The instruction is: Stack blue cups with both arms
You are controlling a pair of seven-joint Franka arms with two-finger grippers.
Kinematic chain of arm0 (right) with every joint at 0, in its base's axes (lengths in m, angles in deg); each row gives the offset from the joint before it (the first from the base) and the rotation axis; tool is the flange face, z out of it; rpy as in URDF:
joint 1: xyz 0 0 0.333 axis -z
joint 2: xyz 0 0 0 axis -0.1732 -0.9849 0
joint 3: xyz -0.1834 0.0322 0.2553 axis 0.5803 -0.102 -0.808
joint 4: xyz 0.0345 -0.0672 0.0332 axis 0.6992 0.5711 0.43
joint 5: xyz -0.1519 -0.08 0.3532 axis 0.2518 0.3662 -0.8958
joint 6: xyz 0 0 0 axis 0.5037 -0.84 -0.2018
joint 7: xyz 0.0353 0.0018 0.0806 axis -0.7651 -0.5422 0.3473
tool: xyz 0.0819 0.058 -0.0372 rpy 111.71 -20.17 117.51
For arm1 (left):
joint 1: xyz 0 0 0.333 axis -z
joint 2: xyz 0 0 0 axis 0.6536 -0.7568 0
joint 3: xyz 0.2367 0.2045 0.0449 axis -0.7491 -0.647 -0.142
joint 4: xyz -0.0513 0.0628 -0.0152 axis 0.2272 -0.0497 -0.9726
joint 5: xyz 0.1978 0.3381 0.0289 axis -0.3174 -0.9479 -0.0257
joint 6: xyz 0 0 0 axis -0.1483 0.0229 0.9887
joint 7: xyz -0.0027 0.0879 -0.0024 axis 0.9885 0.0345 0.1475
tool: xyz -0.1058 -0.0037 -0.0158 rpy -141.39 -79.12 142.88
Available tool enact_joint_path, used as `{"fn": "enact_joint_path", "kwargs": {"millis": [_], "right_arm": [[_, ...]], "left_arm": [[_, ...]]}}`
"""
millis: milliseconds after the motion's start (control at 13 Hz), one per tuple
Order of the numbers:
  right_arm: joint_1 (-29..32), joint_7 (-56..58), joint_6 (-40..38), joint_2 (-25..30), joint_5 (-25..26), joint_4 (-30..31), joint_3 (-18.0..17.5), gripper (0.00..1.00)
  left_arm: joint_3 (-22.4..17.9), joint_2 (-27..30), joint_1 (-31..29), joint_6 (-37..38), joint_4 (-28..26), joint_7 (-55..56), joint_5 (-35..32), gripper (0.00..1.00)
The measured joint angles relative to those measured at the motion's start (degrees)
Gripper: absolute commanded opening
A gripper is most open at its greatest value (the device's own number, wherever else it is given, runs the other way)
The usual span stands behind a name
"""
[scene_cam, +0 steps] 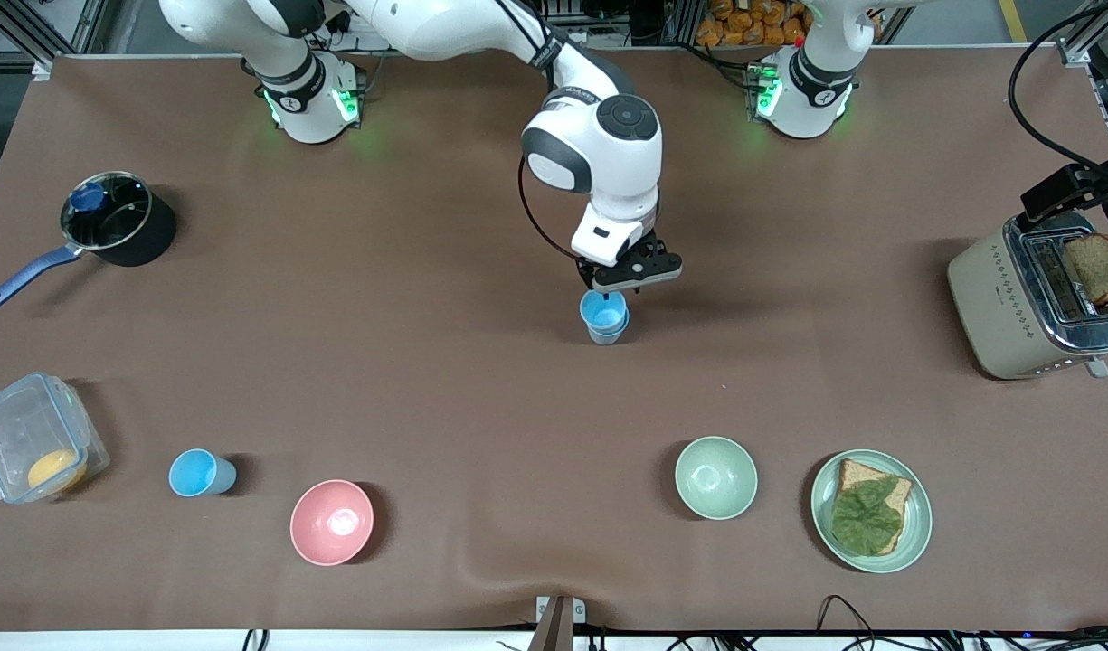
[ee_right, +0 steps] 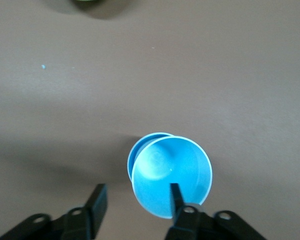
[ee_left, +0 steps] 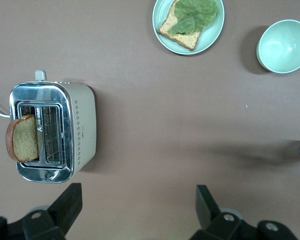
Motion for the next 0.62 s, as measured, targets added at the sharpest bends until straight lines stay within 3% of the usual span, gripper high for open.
{"fn": "enact_joint_path", "kwargs": {"millis": [308, 615], "right_arm": [[5.7, 0.27, -6.35, 3.82, -1.48, -1.31, 0.71, 1.0], [19.61, 22.52, -14.22, 13.19, -7.14, 6.22, 0.75, 1.0]], "left_arm": [[0.9, 0.0, 0.11, 0.0, 0.02, 0.0, 0.06, 1.0], [1.77, 0.0, 0.2, 0.01, 0.07, 0.22, 0.07, 1.0]]}}
